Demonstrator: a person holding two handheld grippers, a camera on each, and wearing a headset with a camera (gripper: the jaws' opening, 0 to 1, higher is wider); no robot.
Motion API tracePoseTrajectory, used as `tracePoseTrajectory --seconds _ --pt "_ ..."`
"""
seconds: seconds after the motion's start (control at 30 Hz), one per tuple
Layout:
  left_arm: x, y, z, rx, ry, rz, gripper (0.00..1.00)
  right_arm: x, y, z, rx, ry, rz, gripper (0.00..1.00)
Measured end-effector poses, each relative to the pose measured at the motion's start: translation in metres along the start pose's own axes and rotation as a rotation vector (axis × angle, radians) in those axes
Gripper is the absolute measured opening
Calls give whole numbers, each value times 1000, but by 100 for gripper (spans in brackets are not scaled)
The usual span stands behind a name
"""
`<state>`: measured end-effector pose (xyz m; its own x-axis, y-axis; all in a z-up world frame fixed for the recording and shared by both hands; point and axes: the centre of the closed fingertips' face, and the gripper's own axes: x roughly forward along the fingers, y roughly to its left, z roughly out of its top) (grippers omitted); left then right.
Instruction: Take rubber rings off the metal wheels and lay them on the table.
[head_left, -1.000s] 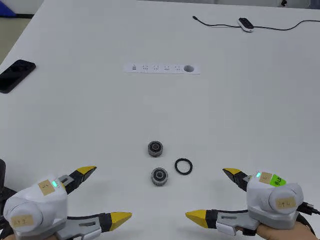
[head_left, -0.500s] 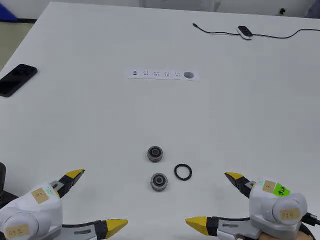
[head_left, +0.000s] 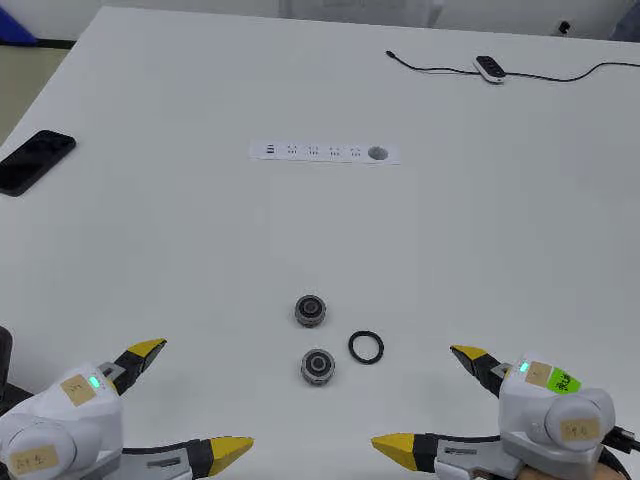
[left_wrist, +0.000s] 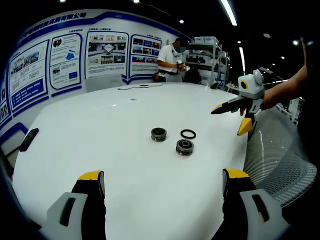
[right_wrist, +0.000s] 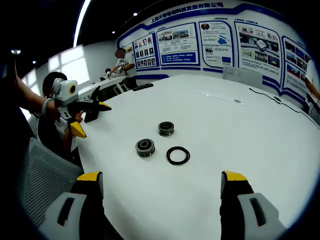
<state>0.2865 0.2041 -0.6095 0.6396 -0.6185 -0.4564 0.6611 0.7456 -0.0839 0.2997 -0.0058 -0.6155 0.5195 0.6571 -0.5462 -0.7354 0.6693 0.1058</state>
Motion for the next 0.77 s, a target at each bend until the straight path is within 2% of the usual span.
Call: tracePoseTrajectory --seconds 0.33,0.77 --pt "1 -2 -3 -9 11 -5 100 0 -3 -2 21 6 -8 99" --pt "1 1 -7 -17 25 3 100 3 -3 -5 30 21 0 99"
